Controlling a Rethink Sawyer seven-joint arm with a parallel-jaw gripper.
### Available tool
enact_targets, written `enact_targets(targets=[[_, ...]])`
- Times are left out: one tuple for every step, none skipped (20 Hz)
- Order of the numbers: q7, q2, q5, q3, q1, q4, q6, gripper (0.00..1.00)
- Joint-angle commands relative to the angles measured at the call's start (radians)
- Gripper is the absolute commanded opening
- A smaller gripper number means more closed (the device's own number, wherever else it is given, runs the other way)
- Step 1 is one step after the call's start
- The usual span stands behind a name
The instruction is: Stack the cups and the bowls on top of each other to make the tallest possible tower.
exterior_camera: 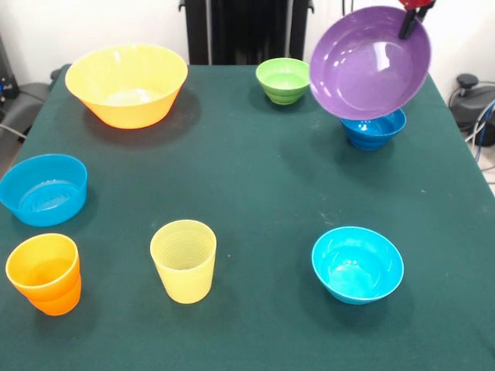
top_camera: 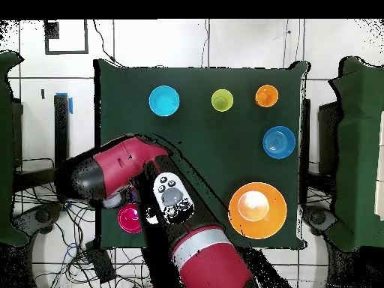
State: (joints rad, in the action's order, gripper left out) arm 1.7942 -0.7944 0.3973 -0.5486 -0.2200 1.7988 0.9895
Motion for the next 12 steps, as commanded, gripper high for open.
enact_targets(targets=[[0.174, 0.004, -0.029, 0.067, 0.039, 0.045, -0.044, 0.00], [0.177, 0.003, -0.032, 0.070, 0.044, 0.049, -0.050, 0.00], [0.181, 0.003, -0.036, 0.073, 0.050, 0.050, -0.053, 0.00], [0.185, 0.001, -0.038, 0.077, 0.055, 0.053, -0.057, 0.00], [0.188, 0.002, -0.042, 0.080, 0.060, 0.052, -0.059, 0.00], [0.189, 0.001, -0.045, 0.084, 0.065, 0.053, -0.062, 0.00], [0.189, 0.002, -0.048, 0.087, 0.069, 0.051, -0.064, 0.00], [0.188, 0.003, -0.049, 0.090, 0.073, 0.049, -0.065, 0.00], [0.186, 0.004, -0.051, 0.092, 0.075, 0.048, -0.066, 0.00], [0.189, 0.002, -0.049, 0.099, 0.079, 0.045, -0.070, 0.00], [0.188, -0.001, -0.034, 0.108, 0.087, 0.034, -0.071, 0.00], [0.193, -0.005, -0.026, 0.117, 0.092, 0.026, -0.079, 0.00]])
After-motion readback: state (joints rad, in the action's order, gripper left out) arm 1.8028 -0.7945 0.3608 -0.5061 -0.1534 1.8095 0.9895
